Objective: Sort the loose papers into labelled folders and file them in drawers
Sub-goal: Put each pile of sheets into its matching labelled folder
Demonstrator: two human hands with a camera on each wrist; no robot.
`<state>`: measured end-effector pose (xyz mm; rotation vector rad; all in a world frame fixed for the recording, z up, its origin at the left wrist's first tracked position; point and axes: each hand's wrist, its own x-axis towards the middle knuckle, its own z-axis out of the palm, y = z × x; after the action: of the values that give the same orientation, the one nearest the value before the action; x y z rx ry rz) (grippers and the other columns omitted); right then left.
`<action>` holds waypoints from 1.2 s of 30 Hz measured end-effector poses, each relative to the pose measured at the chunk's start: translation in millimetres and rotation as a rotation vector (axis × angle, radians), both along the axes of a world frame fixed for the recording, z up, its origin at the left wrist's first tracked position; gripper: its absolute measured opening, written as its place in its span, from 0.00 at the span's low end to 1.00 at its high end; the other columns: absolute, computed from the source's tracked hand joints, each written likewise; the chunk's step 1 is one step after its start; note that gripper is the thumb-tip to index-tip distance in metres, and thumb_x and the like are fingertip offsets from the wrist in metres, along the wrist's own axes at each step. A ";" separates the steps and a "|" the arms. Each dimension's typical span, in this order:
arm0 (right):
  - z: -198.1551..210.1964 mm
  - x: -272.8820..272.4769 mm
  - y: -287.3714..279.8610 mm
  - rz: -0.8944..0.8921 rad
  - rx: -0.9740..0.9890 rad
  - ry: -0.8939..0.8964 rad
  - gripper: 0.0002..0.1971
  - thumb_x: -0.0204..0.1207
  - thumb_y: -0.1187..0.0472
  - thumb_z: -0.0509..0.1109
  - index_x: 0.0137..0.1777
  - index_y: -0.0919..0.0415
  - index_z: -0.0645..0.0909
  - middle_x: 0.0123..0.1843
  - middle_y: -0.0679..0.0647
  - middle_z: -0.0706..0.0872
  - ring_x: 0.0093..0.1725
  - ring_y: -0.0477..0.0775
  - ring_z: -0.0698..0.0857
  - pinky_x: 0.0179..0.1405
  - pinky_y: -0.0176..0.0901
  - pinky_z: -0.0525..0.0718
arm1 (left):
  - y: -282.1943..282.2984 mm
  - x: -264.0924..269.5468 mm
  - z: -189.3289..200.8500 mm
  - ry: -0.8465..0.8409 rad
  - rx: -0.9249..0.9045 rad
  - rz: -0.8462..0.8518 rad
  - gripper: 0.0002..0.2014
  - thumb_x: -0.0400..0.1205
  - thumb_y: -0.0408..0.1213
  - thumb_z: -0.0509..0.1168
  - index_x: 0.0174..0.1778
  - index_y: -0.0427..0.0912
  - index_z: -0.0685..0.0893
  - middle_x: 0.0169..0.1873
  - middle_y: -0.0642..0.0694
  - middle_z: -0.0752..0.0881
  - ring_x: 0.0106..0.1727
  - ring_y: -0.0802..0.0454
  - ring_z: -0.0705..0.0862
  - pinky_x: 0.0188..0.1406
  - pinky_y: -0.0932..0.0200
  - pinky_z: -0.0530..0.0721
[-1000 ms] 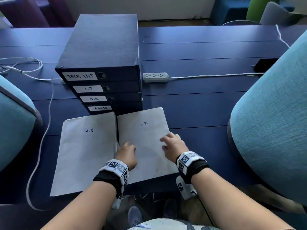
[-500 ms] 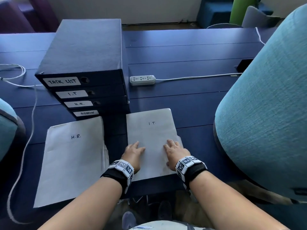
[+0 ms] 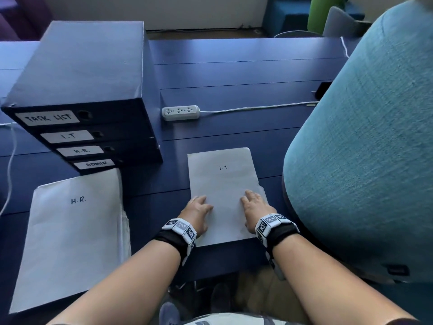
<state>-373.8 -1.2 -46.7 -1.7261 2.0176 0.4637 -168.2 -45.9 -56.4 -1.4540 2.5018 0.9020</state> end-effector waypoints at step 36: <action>10.4 273.9 -15.3 0.077 -0.034 -0.514 0.22 0.80 0.53 0.64 0.72 0.58 0.71 0.65 0.58 0.73 0.62 0.64 0.80 0.64 0.53 0.79 | 20.9 305.6 7.5 -0.165 -0.019 1.028 0.28 0.78 0.35 0.66 0.77 0.44 0.73 0.77 0.39 0.66 0.75 0.35 0.68 0.74 0.49 0.68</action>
<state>-100.0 -16.5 -36.2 -1.7276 1.6023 -0.0012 137.4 -25.0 -48.9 -2.7174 1.5388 0.7710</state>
